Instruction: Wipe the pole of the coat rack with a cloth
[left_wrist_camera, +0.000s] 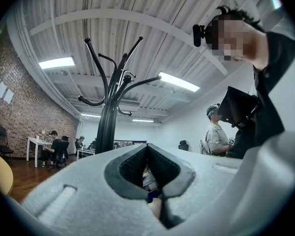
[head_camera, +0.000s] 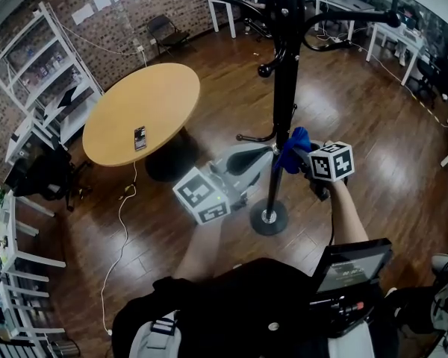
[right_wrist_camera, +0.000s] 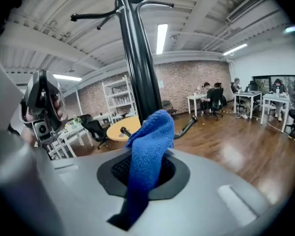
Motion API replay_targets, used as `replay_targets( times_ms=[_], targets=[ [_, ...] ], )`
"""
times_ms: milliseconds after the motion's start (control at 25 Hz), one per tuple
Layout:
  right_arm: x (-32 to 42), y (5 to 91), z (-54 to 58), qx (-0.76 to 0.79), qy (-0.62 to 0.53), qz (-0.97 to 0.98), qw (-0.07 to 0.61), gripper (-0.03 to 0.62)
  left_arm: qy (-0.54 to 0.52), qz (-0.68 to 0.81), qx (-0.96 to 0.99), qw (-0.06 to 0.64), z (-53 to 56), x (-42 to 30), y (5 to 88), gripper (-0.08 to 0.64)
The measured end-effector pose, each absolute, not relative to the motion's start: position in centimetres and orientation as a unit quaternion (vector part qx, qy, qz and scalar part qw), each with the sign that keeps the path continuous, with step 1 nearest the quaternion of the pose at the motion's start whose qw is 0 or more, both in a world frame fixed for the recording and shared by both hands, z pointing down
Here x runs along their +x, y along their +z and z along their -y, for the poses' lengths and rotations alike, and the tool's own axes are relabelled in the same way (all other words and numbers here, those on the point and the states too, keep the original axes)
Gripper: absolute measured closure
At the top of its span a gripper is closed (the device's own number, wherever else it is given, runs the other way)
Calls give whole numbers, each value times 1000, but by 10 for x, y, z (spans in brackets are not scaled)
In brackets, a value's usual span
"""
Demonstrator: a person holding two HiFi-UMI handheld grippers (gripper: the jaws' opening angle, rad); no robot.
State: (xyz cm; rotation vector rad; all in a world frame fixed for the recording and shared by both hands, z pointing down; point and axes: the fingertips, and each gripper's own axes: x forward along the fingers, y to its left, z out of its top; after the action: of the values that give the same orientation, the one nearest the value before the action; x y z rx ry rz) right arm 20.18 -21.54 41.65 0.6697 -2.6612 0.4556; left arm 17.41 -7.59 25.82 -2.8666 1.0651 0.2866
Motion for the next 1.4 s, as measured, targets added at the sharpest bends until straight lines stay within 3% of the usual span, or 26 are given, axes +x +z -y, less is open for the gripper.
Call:
replay_targets(
  times_ms=[160, 560, 880, 1080, 1200, 1400],
  targets=[
    [190, 351, 223, 251, 139, 958, 20, 571, 93, -358, -929, 35, 72, 163, 259, 558],
    [199, 104, 209, 270, -57, 931, -241, 571, 94, -370, -923, 45, 71, 150, 262, 558],
    [260, -3, 113, 281, -192, 873, -350, 571, 98, -361, -926, 51, 69, 152, 254, 558],
    [276, -22, 95, 278, -209, 860, -373, 571, 105, -359, -926, 54, 68, 151, 250, 558],
    [258, 0, 130, 317, -208, 870, -314, 571, 109, -359, -925, 56, 69, 149, 248, 558],
    [212, 78, 209, 318, -87, 919, -218, 571, 116, -371, -920, 51, 66, 140, 250, 558]
  ],
)
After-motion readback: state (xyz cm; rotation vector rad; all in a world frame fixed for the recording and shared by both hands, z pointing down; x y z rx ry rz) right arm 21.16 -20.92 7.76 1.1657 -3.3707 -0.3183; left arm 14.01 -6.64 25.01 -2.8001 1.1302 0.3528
